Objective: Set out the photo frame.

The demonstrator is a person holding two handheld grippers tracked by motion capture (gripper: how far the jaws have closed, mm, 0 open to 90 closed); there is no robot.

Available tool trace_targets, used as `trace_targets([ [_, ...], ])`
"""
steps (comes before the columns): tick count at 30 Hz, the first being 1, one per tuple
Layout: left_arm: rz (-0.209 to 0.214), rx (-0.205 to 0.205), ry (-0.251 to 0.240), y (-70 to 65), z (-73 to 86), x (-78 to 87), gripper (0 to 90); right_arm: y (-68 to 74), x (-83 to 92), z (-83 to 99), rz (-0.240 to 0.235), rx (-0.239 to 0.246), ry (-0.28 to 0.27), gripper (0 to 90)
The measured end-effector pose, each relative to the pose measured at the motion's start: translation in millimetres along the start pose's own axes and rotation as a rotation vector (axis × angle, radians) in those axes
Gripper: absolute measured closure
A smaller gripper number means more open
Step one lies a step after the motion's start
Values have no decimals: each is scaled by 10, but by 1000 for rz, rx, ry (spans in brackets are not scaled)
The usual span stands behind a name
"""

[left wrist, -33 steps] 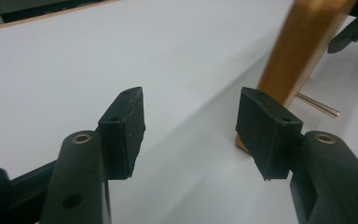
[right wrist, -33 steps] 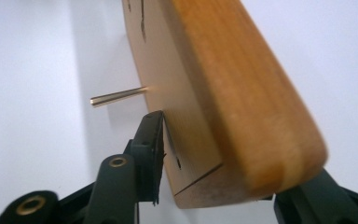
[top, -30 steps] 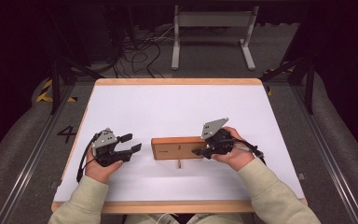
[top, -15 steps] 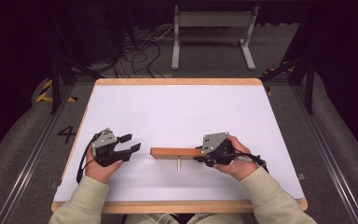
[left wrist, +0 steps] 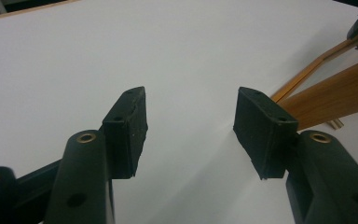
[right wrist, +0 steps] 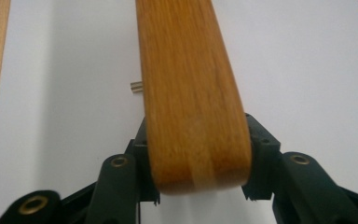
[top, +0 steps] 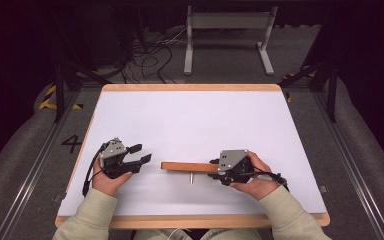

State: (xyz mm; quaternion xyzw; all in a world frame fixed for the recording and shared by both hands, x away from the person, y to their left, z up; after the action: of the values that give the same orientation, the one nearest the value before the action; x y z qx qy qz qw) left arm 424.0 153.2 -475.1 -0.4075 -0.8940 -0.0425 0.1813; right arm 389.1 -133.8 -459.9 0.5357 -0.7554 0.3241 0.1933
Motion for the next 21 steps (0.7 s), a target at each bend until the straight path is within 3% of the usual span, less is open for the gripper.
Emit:
trace_targets([
  [1, 1, 6, 0, -3, 1, 1, 444, -13, 22, 5, 10, -25, -6, 475],
  [3, -6, -2, -1, 11, -3, 0, 440, -18, 33, 9, 17, -33, -5, 448],
  [5, -7, -1, 4, 14, -4, 1, 437, -40, 101, 38, 39, -75, 1, 385],
  [10, -6, -8, 9, 1, -18, -2, 422, -41, 207, 104, 53, -120, 17, 376],
  [13, -4, -17, 21, 5, -14, 1, 420, -22, 293, 194, 54, -164, 37, 447],
  [16, -4, 0, 23, 1, -10, -5, 420, -17, 323, 240, 57, -177, 47, 506],
  [17, -3, -5, 25, 4, -10, -9, 419, -6, 359, 294, 49, -191, 46, 610],
  [19, 0, -9, 26, 0, -12, -22, 419, -5, 373, 320, 45, -198, 50, 658],
  [21, 2, -7, 32, -2, -7, -25, 418, 19, 396, 367, 19, -206, 59, 767],
])
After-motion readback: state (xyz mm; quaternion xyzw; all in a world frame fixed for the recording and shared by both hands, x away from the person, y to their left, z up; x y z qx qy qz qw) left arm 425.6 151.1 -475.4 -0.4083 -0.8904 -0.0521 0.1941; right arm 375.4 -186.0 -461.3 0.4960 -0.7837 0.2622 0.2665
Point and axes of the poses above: each handheld gripper's, and its own axes: x roughly backward along the jaws, z roughly out of its underside, y roughly to its left, the point moved 7 cm from there along -x, roughly forward along the jaws, and after that the axes turned 6 degrees about -y, right-handed, at the moved point
